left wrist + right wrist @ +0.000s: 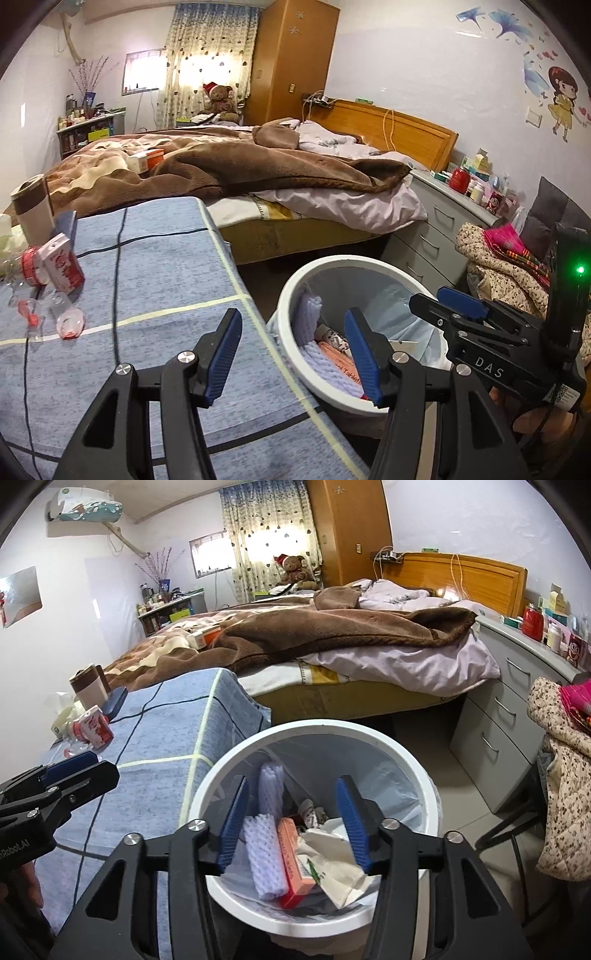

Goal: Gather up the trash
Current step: 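Move both tools back toward the remaining trash on the bed, then grasp the clear plastic cup with the left tool while the right tool grasps the pink juice carton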

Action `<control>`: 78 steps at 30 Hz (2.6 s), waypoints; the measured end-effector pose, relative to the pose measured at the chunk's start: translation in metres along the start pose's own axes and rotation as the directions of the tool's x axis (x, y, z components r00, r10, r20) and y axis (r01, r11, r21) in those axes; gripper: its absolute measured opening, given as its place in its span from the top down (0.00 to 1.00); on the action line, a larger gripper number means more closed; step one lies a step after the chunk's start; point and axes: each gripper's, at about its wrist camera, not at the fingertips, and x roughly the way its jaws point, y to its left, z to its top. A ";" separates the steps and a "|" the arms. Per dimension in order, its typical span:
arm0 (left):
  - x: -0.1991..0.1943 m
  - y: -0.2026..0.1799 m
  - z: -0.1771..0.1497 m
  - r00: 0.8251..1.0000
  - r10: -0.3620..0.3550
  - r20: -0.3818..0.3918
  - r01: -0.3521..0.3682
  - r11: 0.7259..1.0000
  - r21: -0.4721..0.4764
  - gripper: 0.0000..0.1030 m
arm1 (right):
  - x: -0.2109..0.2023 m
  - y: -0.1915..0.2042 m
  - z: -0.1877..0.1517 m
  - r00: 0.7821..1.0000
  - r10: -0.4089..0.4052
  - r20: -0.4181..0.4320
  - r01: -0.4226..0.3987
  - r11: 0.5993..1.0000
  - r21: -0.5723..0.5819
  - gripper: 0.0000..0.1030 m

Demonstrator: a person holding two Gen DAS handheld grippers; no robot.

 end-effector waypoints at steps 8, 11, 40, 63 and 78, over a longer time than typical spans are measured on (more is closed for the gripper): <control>-0.023 0.030 -0.006 0.998 0.059 0.038 -0.058 0.998 -0.032 0.38 | -0.001 0.024 0.000 0.999 0.042 0.021 -0.042 0.999 -0.017 0.42; -0.032 0.046 -0.010 0.994 0.095 0.051 -0.093 0.994 -0.050 0.36 | 0.000 0.037 0.000 0.997 0.068 0.031 -0.067 0.997 -0.029 0.35; -0.072 0.235 -0.050 0.928 0.371 -0.020 -0.357 0.875 -0.328 0.35 | 0.066 0.176 0.014 0.957 0.279 -0.082 -0.290 0.934 -0.210 0.35; 0.001 0.303 -0.037 0.923 0.350 -0.162 -0.385 0.859 -0.336 0.35 | 0.151 0.266 0.058 0.873 0.450 -0.189 -0.488 0.810 -0.325 0.30; 0.017 0.328 -0.033 0.911 0.365 -0.190 -0.410 0.841 -0.354 0.35 | 0.177 0.290 0.056 0.874 0.417 -0.251 -0.483 0.803 -0.349 0.30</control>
